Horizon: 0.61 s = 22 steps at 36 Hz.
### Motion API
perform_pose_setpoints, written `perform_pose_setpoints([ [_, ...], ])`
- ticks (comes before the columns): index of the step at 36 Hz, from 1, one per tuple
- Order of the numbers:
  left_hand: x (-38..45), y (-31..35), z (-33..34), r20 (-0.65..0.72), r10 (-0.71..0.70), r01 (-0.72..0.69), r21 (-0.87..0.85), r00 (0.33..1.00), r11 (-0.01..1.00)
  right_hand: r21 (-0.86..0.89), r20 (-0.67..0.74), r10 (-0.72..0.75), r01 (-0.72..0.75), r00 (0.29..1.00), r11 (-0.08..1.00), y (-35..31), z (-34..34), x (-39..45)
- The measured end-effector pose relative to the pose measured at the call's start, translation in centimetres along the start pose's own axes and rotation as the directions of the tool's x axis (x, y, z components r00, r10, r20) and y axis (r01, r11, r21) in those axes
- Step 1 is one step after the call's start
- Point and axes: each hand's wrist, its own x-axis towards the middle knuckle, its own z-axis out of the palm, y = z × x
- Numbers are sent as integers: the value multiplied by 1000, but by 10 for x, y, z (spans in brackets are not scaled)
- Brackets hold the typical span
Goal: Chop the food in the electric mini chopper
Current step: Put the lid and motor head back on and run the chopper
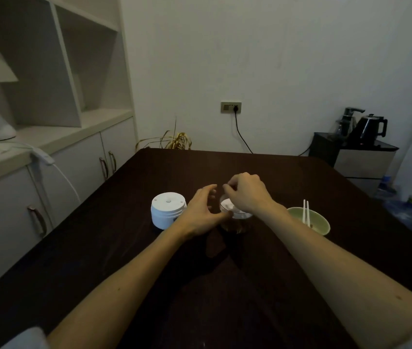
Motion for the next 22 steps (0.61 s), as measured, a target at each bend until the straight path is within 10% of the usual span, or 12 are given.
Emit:
perform_pose_setpoints([
  [12, -13, 2, -41, -387, 196, -82, 293, 901, 953, 305, 62, 26, -44, 998, 951, -39, 14, 2],
  [22, -15, -29, -56, -403, -126, 318, 454, 906, 832, 339, 248, 87, -170, 965, 925, -53, 55, 6],
])
